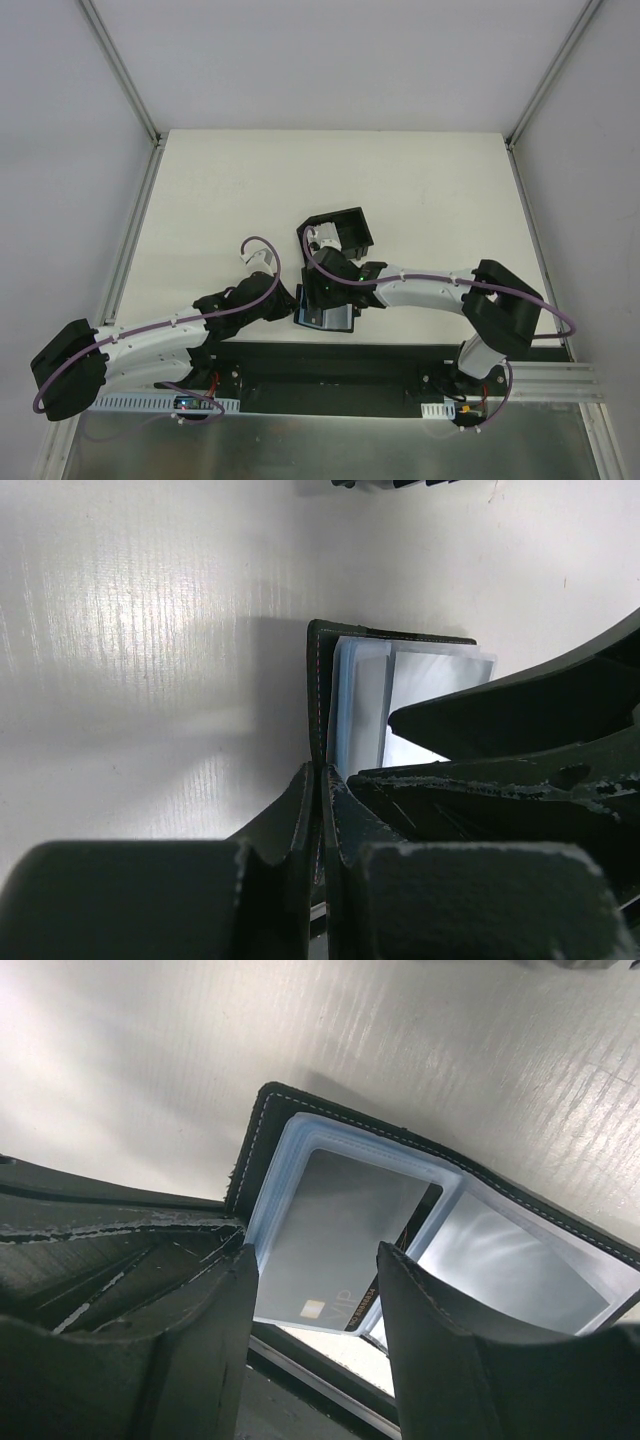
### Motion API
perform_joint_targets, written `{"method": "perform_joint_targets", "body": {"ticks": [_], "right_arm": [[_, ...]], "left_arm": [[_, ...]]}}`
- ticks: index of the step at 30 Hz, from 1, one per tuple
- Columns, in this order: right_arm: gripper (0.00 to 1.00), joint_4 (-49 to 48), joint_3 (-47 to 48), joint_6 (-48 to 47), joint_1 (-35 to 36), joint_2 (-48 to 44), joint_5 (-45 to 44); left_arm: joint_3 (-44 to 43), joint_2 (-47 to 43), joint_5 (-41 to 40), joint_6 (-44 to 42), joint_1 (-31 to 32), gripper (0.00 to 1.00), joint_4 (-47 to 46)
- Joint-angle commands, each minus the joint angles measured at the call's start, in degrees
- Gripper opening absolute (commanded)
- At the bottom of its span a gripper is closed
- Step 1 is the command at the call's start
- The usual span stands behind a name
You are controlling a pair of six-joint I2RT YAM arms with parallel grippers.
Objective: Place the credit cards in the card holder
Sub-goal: Insert the credit card into the card holder, then turn over the card slot in the card holder.
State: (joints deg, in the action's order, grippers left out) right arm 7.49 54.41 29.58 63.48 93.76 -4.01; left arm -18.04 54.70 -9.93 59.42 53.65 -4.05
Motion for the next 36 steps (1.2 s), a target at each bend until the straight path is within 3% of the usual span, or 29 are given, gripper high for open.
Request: {"method": "perform_joint_targets", "body": {"ticks": [1, 23, 31, 36], "right_arm": [[0.53, 0.33, 1.66, 1.09, 0.68, -0.33, -1.43], [0.41, 16.85, 12.47, -2.51, 3.05, 5.91, -7.33], [0.42, 13.34, 11.15, -1.99, 3.05, 4.68, -5.22], [0.48, 10.89, 9.57, -1.11, 2.96, 2.49, -5.48]], "left_arm": [[0.29, -0.99, -1.40, 1.05, 0.14, 0.00, -1.57], [0.02, -1.96, -1.32, 1.05, 0.14, 0.00, -1.57], [0.38, -3.02, -1.32, 1.14, 0.14, 0.00, -1.57], [0.46, -2.75, -1.32, 1.40, 0.14, 0.00, -1.66]]}}
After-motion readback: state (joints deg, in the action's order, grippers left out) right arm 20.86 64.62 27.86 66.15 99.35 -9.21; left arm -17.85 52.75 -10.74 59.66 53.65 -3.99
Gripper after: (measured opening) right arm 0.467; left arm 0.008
